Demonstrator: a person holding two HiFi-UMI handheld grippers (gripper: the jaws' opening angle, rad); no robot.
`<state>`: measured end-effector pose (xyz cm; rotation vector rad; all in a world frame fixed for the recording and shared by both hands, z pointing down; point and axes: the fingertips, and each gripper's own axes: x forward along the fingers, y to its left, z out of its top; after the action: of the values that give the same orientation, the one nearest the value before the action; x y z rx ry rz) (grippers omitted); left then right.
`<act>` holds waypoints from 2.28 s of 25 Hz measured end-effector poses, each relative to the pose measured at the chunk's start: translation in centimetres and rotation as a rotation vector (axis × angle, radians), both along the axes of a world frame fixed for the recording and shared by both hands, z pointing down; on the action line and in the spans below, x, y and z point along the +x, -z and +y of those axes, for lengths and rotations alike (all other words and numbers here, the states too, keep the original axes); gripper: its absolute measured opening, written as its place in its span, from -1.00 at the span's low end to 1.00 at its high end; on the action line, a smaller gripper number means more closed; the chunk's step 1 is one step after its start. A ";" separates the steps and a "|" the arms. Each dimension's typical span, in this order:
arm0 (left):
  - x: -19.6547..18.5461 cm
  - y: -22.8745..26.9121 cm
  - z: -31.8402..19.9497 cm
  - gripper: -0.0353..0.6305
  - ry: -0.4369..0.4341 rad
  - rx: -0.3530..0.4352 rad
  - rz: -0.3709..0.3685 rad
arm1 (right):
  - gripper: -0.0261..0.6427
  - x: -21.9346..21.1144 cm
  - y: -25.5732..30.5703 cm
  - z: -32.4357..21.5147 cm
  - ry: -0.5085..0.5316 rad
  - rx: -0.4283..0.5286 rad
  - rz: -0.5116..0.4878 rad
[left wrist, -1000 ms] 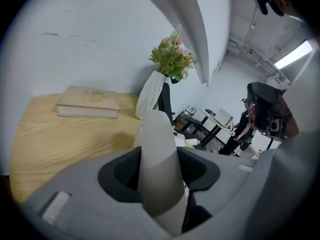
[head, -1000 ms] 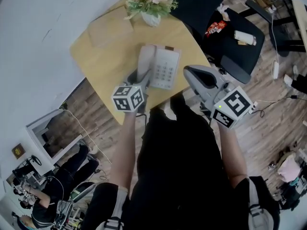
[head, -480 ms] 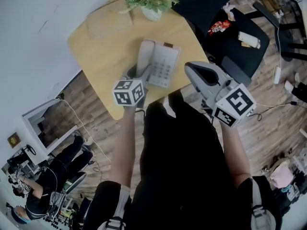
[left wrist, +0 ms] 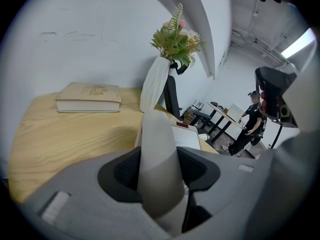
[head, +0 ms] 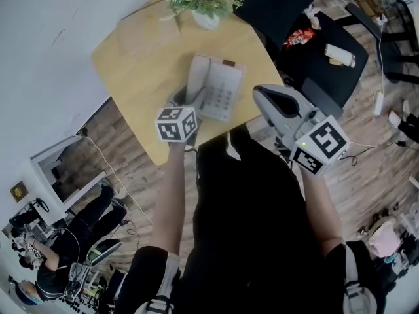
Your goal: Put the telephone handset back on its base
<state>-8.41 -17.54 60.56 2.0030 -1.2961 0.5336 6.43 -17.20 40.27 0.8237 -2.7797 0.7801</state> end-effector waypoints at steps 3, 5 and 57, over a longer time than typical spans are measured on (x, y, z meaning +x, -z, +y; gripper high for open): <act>0.1 -0.2 -0.2 -0.25 -0.015 0.004 -0.011 | -0.92 0.0 0.0 0.1 -0.004 0.000 0.000; 0.0 -0.4 -0.2 -0.25 -0.017 0.001 -0.012 | -0.92 0.0 -0.1 0.1 -0.007 -0.003 0.001; -0.3 2.6 -0.5 -0.24 -0.040 0.096 -0.052 | -0.92 0.5 1.4 2.3 -0.012 -0.012 -0.045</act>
<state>-8.72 -18.04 57.91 2.1104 -1.3372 0.5552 6.96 -14.85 38.87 0.8314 -2.8091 0.8258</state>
